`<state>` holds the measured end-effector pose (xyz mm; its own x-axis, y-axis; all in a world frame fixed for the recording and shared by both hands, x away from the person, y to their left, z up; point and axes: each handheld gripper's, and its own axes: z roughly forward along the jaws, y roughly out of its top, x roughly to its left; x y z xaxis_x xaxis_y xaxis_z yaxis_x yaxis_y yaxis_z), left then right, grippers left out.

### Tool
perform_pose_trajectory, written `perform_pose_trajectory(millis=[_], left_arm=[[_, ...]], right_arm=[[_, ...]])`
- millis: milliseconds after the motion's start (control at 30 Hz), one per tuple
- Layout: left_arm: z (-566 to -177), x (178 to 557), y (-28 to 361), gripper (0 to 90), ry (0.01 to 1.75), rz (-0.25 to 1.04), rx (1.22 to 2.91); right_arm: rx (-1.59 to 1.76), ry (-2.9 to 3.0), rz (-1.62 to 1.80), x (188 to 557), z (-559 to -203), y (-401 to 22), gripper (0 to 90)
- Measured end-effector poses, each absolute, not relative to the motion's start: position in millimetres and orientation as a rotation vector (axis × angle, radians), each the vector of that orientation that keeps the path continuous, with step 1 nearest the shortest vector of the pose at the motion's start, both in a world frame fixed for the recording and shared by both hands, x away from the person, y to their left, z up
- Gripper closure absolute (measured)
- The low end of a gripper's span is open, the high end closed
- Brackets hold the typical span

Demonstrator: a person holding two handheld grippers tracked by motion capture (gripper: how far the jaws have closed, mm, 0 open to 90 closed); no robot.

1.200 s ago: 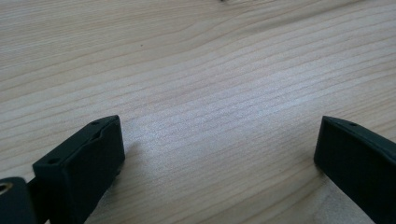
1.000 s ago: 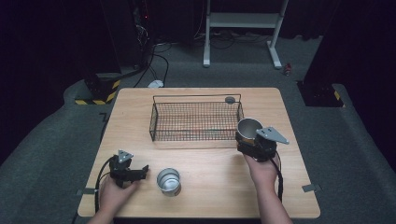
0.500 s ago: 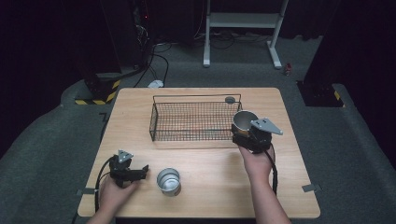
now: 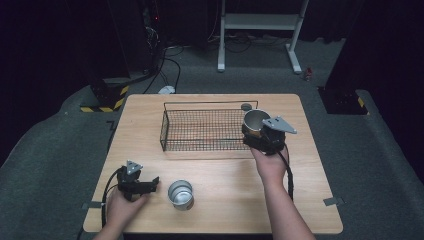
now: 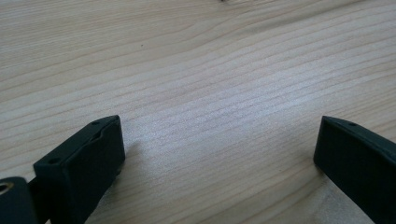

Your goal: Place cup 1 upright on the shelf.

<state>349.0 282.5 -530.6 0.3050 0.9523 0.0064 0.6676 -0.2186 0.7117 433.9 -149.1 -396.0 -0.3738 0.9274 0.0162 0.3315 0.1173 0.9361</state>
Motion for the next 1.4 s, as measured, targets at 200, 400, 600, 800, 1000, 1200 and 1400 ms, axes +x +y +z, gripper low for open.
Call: perform_pose_trajectory(millis=[200, 400, 600, 800, 1000, 1200, 1400], left_arm=[[-531, 348, 282, 3.0, 1.435, 0.61, 1.967], [-531, 348, 282, 3.1, 1.434, 0.61, 1.967], [-531, 348, 282, 3.1, 1.435, 0.609, 1.966], [-531, 348, 282, 3.2, 1.434, 0.609, 1.966], [-531, 348, 282, 3.3, 1.434, 0.609, 1.967], [-531, 348, 282, 3.3, 1.434, 0.608, 1.967], [-531, 348, 282, 3.4, 1.432, 0.609, 1.968]], right_arm=[[1.221, 1.8, 1.264, 447, -390, -143, 14.2], [1.215, 1.803, 1.257, 464, -389, -134, 14.2], [1.22, 1.798, 1.254, 479, -392, -127, 14.3], [1.263, 1.809, 1.236, 496, -393, -120, 14.3], [1.267, 1.823, 1.207, 509, -393, -116, 14.3], [1.296, 1.83, 1.238, 514, -394, -114, 14.3], [1.331, 1.857, 1.207, 519, -404, -113, 14.3]])
